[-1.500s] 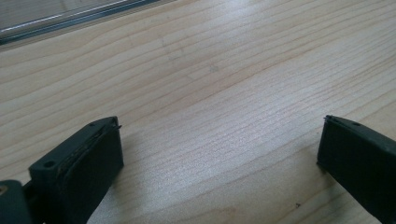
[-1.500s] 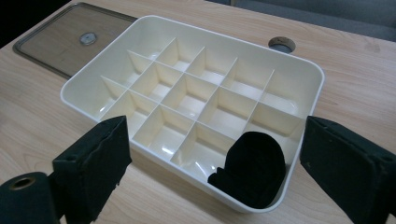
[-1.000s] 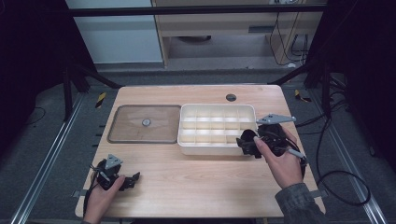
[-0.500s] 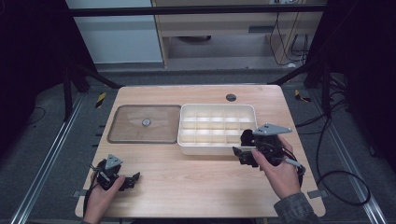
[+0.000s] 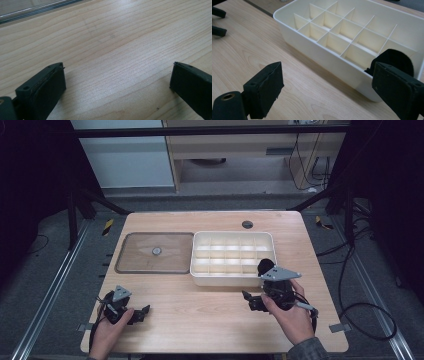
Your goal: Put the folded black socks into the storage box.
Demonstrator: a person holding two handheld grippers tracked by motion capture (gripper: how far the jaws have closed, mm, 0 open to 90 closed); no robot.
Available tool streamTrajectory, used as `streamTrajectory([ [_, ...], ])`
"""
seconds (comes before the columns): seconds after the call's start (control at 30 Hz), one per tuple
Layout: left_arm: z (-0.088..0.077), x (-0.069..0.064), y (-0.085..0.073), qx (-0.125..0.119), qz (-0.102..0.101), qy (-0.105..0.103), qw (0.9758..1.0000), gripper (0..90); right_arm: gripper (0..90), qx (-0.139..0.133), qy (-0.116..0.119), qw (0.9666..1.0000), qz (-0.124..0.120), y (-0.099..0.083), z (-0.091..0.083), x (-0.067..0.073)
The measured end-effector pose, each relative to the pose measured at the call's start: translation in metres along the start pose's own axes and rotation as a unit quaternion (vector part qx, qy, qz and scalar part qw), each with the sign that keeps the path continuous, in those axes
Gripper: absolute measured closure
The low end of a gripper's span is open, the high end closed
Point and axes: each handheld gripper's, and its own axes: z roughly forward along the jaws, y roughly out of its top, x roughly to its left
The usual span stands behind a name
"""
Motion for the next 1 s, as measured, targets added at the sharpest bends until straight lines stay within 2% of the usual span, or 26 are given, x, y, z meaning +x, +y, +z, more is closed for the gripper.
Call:
streamTrajectory([
  [0.47, 0.000, 0.000, 0.000, 0.000, 0.002, -0.001, 1.0000, 0.0, 10.6, 0.031, 0.015, 0.9994, -0.002, -0.033, 0.030, 0.009],
  [0.8, 0.000, 0.000, 0.000, -0.001, 0.002, -0.001, 1.0000, 0.0, 11.1, 0.043, 0.012, 0.9990, -0.004, -0.049, 0.040, 0.007],
  [1.0, 0.000, 0.000, 0.000, -0.001, 0.002, -0.001, 1.0000, 0.0, 11.2, 0.051, 0.020, 0.9985, -0.005, -0.055, 0.047, 0.009],
])
